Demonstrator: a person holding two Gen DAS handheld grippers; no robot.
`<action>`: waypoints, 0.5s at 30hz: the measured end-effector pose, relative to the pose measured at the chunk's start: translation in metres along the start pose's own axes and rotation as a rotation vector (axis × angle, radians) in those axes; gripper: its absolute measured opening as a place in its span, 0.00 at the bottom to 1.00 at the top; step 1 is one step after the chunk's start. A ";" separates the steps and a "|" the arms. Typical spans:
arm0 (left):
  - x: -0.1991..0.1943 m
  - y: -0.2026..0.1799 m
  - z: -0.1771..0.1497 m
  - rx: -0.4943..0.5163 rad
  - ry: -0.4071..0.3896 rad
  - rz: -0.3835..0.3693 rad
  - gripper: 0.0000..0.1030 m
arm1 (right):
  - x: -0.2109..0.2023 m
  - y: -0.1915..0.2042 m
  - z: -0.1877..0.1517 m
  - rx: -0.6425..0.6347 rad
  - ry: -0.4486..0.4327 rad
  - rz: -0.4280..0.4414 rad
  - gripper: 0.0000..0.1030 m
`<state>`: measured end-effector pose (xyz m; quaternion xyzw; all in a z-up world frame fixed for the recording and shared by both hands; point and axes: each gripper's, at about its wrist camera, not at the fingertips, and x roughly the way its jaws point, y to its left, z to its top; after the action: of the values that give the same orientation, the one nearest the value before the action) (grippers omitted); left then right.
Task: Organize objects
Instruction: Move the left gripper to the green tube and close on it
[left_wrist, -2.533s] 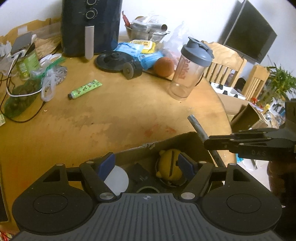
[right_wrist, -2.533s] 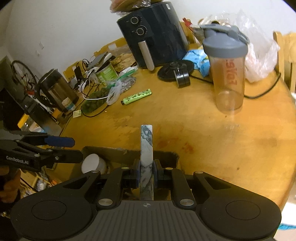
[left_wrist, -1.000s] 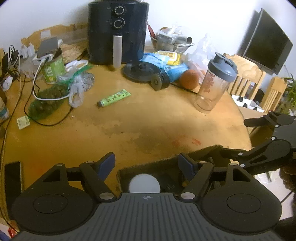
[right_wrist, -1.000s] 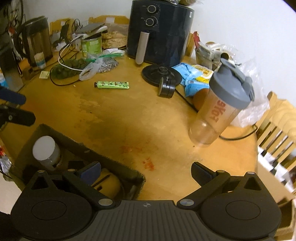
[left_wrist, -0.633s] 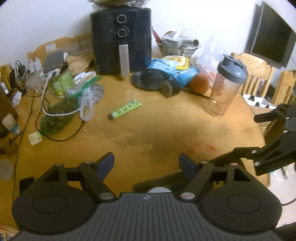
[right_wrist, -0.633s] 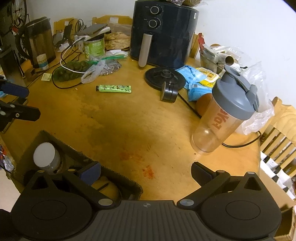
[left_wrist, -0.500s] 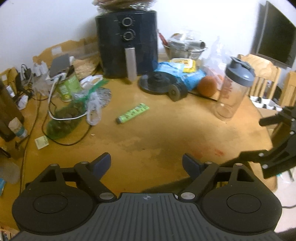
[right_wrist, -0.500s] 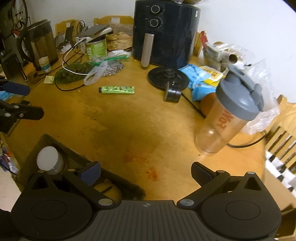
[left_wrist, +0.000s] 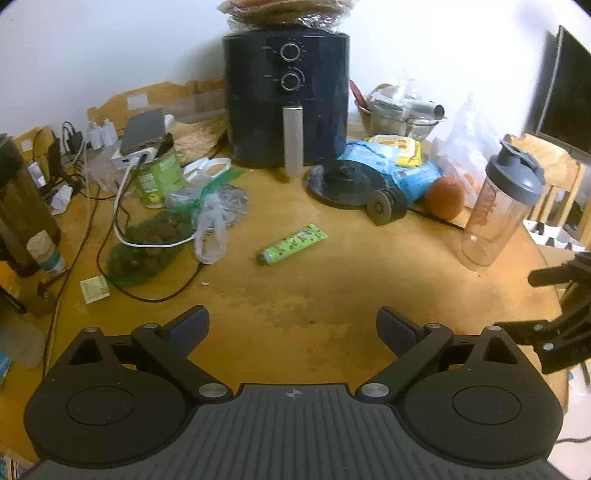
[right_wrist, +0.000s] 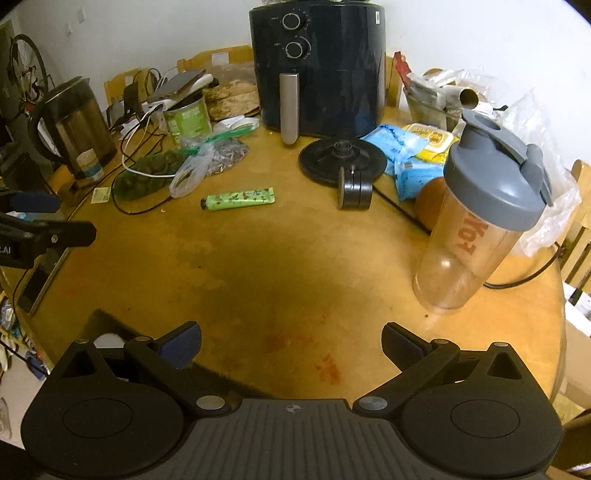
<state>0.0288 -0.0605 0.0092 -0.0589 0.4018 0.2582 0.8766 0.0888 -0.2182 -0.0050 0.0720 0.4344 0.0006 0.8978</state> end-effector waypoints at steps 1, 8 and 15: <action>0.003 -0.001 0.001 0.006 0.007 -0.010 0.96 | 0.002 -0.001 0.001 0.001 -0.001 -0.004 1.00; 0.023 -0.001 0.006 0.005 0.078 -0.048 0.96 | 0.015 -0.004 0.007 0.009 -0.002 -0.028 1.00; 0.039 0.001 0.016 0.055 0.093 -0.092 0.95 | 0.022 -0.009 0.014 0.036 -0.030 -0.070 1.00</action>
<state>0.0606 -0.0384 -0.0084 -0.0651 0.4460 0.2033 0.8692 0.1129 -0.2273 -0.0146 0.0731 0.4233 -0.0398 0.9022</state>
